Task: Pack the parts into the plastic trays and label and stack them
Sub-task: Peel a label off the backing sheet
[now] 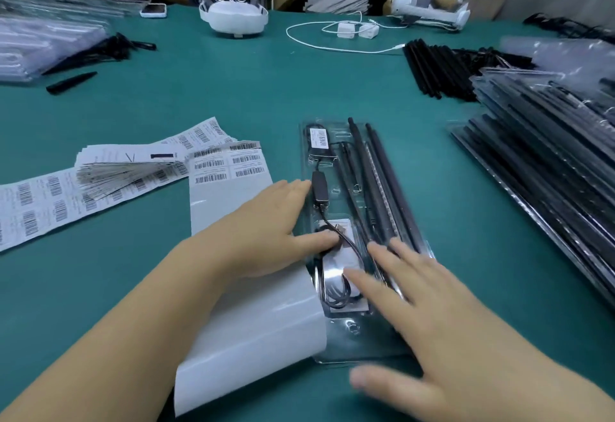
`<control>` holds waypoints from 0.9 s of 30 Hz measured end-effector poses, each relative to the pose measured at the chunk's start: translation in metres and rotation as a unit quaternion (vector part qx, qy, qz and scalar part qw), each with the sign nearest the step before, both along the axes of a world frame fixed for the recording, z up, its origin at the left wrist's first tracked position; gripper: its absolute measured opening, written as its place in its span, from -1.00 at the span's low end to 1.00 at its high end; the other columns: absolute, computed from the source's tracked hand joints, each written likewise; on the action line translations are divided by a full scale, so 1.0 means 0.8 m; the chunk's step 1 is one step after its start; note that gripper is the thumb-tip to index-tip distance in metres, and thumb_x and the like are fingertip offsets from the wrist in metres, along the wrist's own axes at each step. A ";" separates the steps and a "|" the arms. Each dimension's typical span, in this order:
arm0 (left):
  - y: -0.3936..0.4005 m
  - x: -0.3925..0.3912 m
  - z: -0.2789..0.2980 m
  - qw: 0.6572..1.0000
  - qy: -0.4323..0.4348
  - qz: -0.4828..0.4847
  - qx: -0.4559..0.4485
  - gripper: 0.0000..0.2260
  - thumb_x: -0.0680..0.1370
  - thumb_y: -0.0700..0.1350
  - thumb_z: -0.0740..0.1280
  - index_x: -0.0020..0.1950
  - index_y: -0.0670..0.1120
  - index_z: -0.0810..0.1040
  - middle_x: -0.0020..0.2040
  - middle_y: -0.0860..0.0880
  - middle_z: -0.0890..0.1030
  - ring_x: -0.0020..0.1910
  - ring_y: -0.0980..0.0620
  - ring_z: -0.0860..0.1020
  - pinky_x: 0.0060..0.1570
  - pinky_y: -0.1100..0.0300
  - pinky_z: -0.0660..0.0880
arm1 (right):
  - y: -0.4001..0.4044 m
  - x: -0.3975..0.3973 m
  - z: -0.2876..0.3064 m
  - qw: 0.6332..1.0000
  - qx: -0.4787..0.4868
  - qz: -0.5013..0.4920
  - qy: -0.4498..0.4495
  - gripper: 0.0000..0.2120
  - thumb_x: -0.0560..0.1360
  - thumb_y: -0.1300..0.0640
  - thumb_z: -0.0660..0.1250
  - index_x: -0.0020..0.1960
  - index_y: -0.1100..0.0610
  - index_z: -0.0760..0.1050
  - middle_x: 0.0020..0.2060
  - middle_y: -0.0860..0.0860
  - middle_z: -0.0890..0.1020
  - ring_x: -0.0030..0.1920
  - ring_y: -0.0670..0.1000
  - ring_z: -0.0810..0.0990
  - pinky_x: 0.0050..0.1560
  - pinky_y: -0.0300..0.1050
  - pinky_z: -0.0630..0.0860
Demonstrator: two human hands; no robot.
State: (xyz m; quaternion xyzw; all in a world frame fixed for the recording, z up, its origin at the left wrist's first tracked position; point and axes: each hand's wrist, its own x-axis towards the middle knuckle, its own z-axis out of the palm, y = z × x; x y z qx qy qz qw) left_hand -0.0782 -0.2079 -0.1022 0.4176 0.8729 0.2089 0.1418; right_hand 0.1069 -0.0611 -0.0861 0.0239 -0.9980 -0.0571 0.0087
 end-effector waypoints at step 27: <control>-0.013 0.001 0.019 0.996 -0.011 -0.072 -0.052 -0.19 0.25 0.32 0.48 0.43 0.31 0.20 0.47 0.30 0.11 0.43 0.28 0.05 0.36 0.29 0.07 | 0.137 -0.133 -0.007 0.976 -0.144 -0.161 0.029 -0.47 0.43 0.39 0.13 0.32 -0.02 0.32 0.27 0.03 0.45 0.24 0.10 0.40 0.11 -0.08 0.37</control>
